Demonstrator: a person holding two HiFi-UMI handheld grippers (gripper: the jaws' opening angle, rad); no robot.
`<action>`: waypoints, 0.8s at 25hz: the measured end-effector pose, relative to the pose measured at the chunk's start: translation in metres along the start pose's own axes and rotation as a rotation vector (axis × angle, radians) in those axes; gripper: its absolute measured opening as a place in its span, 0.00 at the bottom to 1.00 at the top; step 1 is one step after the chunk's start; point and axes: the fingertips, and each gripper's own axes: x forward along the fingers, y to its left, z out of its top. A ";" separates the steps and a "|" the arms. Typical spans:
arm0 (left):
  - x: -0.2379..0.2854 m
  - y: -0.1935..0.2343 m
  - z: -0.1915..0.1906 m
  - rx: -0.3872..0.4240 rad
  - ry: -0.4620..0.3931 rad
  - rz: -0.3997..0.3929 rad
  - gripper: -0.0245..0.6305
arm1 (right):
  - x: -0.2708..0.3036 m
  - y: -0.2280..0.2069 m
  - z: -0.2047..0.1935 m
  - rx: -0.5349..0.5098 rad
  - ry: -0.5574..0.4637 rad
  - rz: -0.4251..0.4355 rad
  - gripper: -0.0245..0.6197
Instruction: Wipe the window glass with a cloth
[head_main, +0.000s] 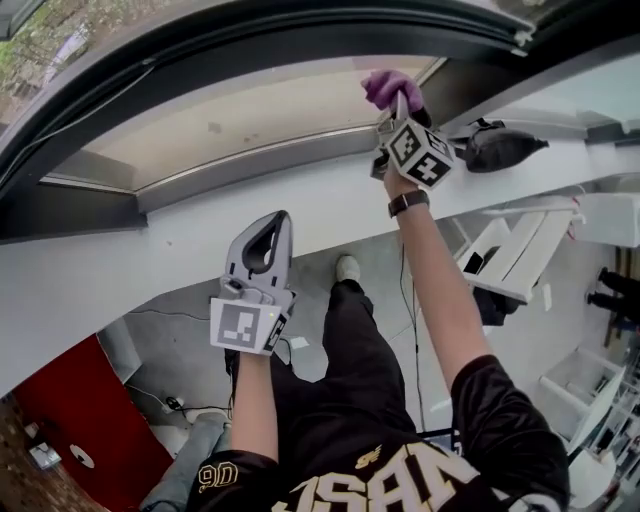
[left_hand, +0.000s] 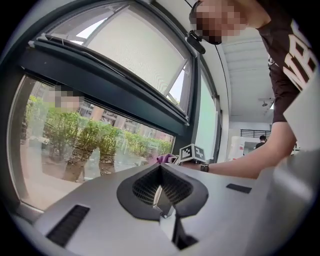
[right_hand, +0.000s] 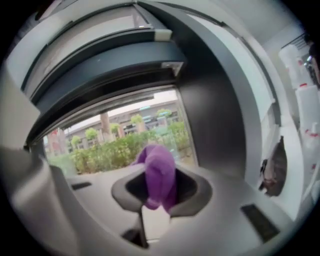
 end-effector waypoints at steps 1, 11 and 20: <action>0.006 -0.007 -0.002 -0.002 0.000 -0.010 0.05 | 0.000 -0.016 0.008 0.000 -0.009 -0.018 0.16; -0.027 0.027 0.011 0.004 -0.006 0.070 0.06 | -0.017 0.061 -0.029 -0.047 0.056 0.114 0.16; -0.162 0.169 0.034 0.060 0.022 0.297 0.05 | -0.050 0.381 -0.171 -0.200 0.210 0.579 0.16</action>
